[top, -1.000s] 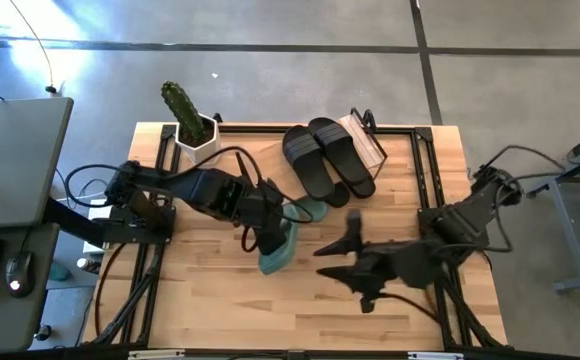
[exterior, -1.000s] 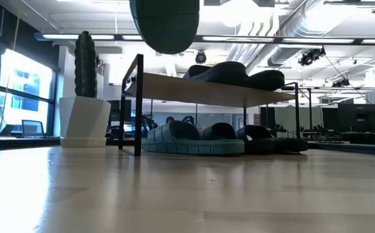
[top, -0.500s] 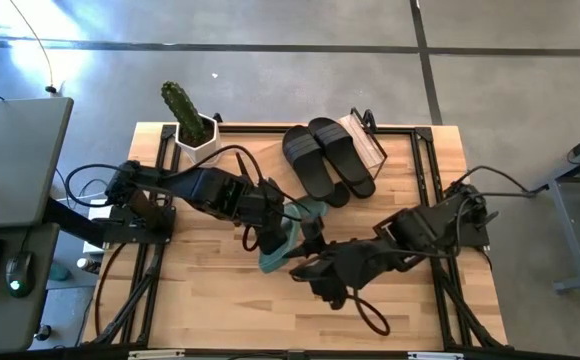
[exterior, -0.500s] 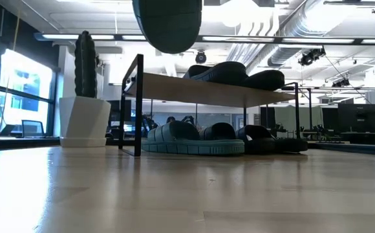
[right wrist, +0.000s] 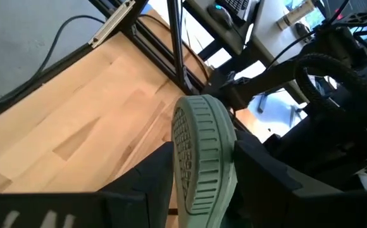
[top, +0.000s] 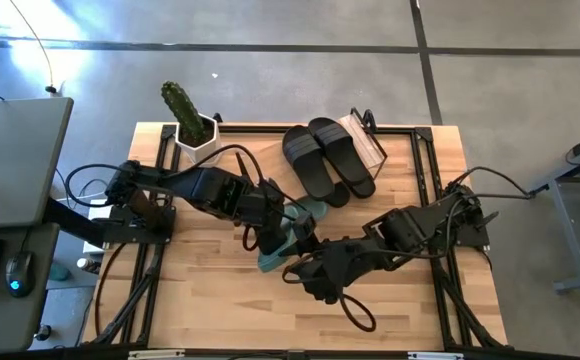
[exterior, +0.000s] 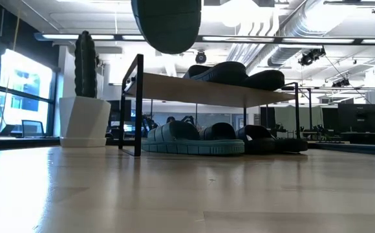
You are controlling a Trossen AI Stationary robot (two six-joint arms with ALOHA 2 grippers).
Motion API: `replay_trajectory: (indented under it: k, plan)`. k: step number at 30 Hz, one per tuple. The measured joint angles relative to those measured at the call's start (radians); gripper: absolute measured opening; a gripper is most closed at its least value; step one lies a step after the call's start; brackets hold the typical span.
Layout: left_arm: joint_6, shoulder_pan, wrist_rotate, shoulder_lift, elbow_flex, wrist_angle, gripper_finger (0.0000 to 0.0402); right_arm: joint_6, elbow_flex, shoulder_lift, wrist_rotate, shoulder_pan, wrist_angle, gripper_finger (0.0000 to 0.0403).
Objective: Pick and place slides into the shelf
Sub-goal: Put the green slipper under the shelf
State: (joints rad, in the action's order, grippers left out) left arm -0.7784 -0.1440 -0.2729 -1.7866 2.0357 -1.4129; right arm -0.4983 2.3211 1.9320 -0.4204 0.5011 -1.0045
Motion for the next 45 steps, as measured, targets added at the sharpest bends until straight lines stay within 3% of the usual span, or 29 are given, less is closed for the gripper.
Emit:
replay_trajectory:
  k: [8,25,45]
  plan:
    - [0.0,-0.001,0.002,-0.014,0.0,0.011,0.0,-0.053,-0.001,0.0,0.006,-0.004,0.037,0.0156]
    - [-0.012,0.0,0.02,-0.018,0.0,0.029,0.0,0.007,-0.001,0.008,0.103,-0.017,0.043,0.0156]
    - [-0.038,0.0,0.038,-0.017,-0.001,0.049,0.0,0.016,-0.001,0.044,0.098,-0.024,0.021,0.0156]
